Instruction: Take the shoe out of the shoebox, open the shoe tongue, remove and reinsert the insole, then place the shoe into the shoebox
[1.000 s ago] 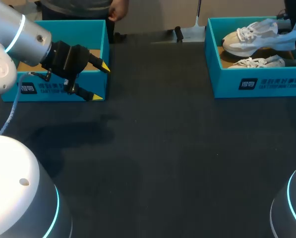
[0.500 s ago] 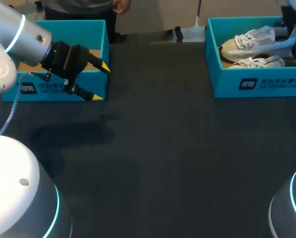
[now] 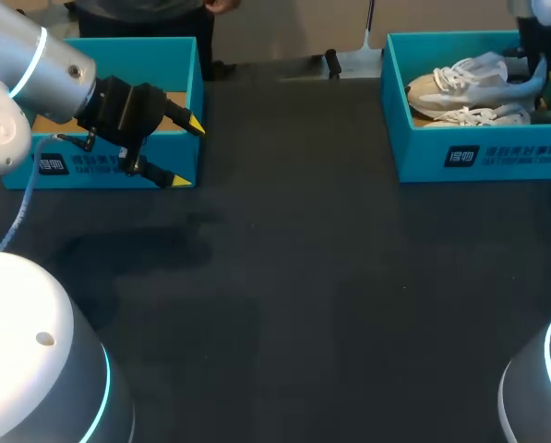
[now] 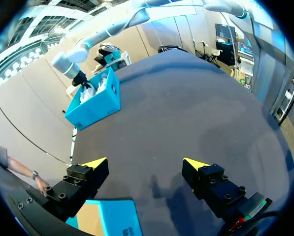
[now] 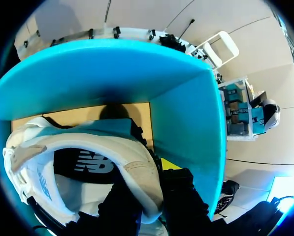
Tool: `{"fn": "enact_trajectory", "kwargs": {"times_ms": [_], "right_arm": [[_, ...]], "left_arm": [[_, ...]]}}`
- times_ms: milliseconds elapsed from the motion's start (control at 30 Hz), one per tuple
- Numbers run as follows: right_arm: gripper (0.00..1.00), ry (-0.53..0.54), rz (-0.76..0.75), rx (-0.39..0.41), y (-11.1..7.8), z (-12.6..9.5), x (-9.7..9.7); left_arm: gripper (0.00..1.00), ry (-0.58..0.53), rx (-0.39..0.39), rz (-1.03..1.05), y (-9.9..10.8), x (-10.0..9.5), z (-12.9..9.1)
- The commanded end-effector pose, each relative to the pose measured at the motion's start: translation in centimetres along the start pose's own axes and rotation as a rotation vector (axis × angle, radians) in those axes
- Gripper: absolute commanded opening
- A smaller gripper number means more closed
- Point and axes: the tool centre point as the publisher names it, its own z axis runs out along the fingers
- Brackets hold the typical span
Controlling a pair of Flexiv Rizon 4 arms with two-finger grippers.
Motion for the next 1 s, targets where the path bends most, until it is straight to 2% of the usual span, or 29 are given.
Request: {"fn": "enact_trajectory", "kwargs": {"times_ms": [33, 67, 100, 133, 167, 367, 800, 1000], "right_arm": [[0.21, 0.005, 0.004, 0.021, 0.9, 0.7, 0.6], [0.26, 0.007, 0.006, 0.021, 0.9, 0.7, 0.7], [0.47, 0.011, 0.01, 0.021, 0.9, 0.7, 0.7], [0.52, 0.012, 0.011, 0.021, 0.9, 0.7, 0.7], [1.0, 0.013, 0.013, 0.022, 1.0, 0.7, 0.7], [1.0, 0.019, 0.02, 0.021, 0.8, 0.2, 0.7], [1.0, 0.055, -0.012, -0.038, -0.4, -3.9, 0.8], [1.0, 0.053, -0.027, -0.028, -1.4, -5.5, 0.3]], "left_arm": [[1.0, 0.0, -0.004, 0.0, -0.1, 0.1, 0.0], [1.0, 0.0, -0.004, 0.0, -0.1, 0.1, 0.0], [1.0, 0.0, -0.004, 0.0, -0.1, 0.1, 0.0], [1.0, 0.0, -0.004, 0.0, -0.1, 0.1, 0.0], [1.0, 0.0, -0.004, 0.0, -0.1, 0.1, 0.0], [1.0, 0.0, -0.004, 0.0, -0.1, 0.1, 0.0], [1.0, 0.0, -0.004, 0.0, -0.1, 0.1, 0.0], [1.0, 0.0, -0.004, 0.0, -0.1, 0.1, 0.0]]}}
